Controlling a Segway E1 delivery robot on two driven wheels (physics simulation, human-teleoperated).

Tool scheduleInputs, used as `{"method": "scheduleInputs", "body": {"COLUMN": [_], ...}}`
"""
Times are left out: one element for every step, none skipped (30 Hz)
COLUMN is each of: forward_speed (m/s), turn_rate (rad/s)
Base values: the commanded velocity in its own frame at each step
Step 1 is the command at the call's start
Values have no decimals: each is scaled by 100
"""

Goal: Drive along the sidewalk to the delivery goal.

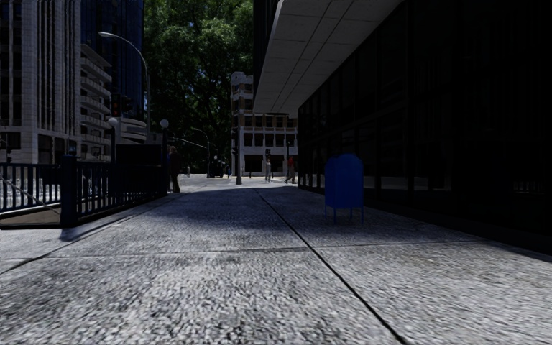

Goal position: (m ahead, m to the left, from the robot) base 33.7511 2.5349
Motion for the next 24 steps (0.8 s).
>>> {"method": "scheduleInputs", "body": {"forward_speed": [200, 200, 200, 200, 200, 200, 200, 200, 200, 200, 200, 200, 200, 200, 200, 200, 200, 200, 200, 200, 200, 200, 200, 200], "turn_rate": [0, 0, 0, 0, 0, 0, 0, 0, 0, 0, 0, 0, 0, 0, 0, 0, 0, 0, 0, 0, 0, 0, 0, 0]}}
